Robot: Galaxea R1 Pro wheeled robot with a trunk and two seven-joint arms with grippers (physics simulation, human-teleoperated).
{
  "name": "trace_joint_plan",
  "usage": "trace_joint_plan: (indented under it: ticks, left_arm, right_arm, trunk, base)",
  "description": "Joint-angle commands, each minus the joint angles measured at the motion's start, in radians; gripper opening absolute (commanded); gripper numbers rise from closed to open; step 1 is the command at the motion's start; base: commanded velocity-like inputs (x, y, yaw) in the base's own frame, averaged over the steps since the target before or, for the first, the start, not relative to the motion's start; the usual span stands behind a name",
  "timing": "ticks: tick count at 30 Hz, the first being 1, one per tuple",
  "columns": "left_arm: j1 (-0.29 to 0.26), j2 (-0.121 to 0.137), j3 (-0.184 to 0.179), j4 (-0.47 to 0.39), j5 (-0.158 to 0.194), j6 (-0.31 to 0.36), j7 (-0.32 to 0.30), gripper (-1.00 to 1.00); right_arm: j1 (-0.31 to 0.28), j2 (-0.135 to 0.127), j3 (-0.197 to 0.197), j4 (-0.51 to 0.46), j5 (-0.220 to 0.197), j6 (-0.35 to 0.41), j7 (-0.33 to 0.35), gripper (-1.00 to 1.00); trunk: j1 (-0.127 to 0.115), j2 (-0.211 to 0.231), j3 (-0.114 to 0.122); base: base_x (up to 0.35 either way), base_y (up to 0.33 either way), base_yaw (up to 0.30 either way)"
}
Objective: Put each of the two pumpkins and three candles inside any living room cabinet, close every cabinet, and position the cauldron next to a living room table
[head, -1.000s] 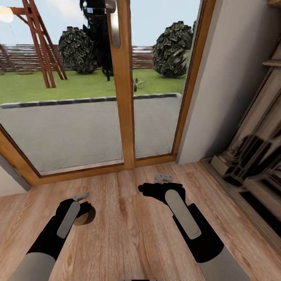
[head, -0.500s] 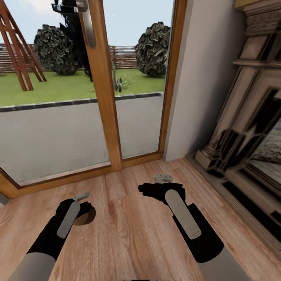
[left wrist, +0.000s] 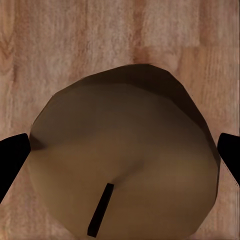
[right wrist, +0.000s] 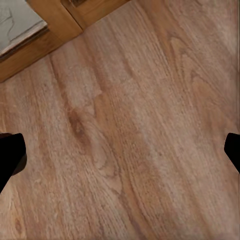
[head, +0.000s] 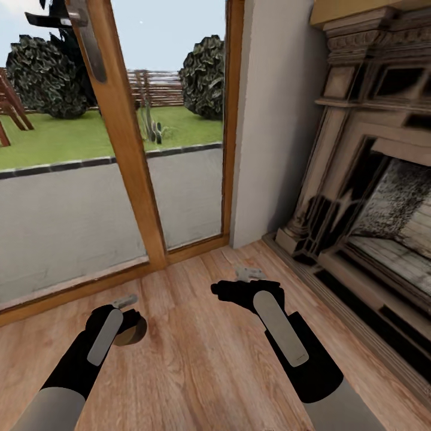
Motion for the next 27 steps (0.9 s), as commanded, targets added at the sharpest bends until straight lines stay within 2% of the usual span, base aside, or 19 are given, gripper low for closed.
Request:
trace_joint_plan:
  ticks: [1,27]
  left_arm:
    - [0.000,0.001,-0.002,-0.001,0.009,0.002,0.010,-1.00]
    - [0.000,0.001,-0.003,0.000,0.010,0.002,0.010,-1.00]
  right_arm:
    - [-0.001,0.000,0.001,-0.001,-0.009,0.002,-0.008,1.00]
    - [-0.001,0.000,-0.018,0.001,-0.009,0.001,-0.003,1.00]
  trunk:
    - [-0.004,0.007,0.002]
    - [-0.104,0.189,0.084]
  base:
    - [0.000,0.000,-0.260]
    - [0.000,0.000,-0.252]
